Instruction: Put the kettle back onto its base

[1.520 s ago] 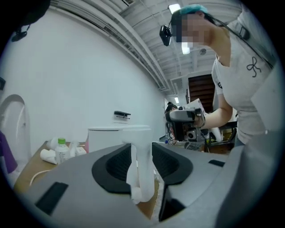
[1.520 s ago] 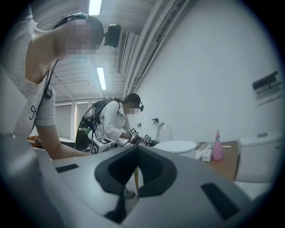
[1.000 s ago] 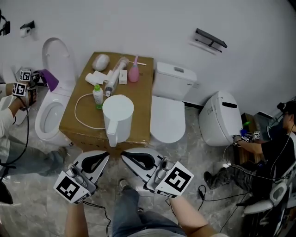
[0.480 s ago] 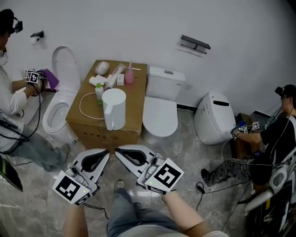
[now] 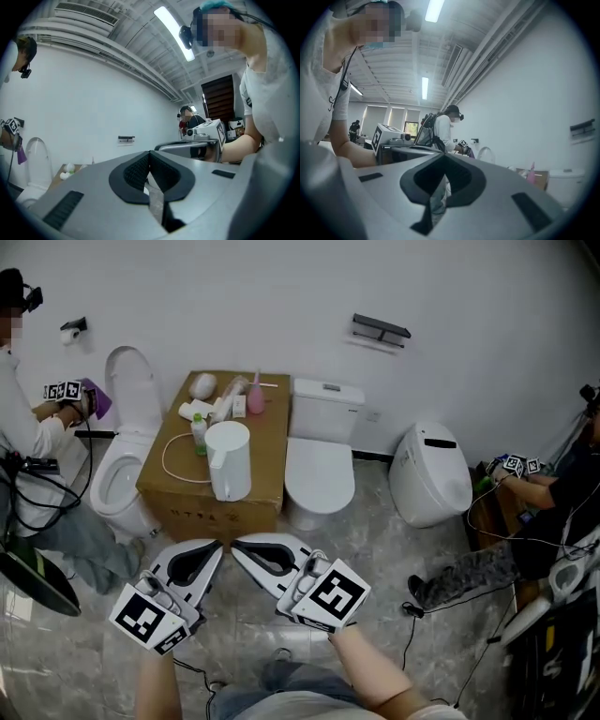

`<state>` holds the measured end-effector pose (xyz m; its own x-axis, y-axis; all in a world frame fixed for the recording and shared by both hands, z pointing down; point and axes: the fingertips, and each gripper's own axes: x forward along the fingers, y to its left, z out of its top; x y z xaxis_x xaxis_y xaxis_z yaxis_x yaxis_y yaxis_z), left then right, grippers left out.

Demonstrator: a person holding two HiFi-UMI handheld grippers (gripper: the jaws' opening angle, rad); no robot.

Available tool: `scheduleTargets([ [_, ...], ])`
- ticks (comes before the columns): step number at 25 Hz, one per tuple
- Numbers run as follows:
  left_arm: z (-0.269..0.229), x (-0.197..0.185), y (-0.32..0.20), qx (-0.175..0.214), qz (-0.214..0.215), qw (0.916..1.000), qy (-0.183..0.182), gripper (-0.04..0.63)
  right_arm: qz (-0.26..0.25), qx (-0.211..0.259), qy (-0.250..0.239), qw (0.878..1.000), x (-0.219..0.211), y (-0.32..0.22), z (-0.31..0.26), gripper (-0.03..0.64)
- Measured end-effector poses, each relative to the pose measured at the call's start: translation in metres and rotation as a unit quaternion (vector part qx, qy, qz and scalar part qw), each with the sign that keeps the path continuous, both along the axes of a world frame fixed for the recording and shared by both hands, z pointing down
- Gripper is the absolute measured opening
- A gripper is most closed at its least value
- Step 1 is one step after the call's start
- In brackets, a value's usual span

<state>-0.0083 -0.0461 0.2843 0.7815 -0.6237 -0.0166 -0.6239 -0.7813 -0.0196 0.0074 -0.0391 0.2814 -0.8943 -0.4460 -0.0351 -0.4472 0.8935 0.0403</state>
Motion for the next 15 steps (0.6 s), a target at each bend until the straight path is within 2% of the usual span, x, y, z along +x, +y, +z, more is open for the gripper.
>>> scheduleTargets([
  [5,-0.001,-0.019,0.009,-0.009,0.001,0.9999,0.009,0.009,0.015,0.006,-0.004,1.0,-0.015,0.01,-0.001,0.008],
  [15,-0.007,-0.065,0.049,-0.017,0.015,0.9997,-0.004,0.009,0.039,0.007,-0.013,0.999,-0.061,0.046,-0.016,0.008],
])
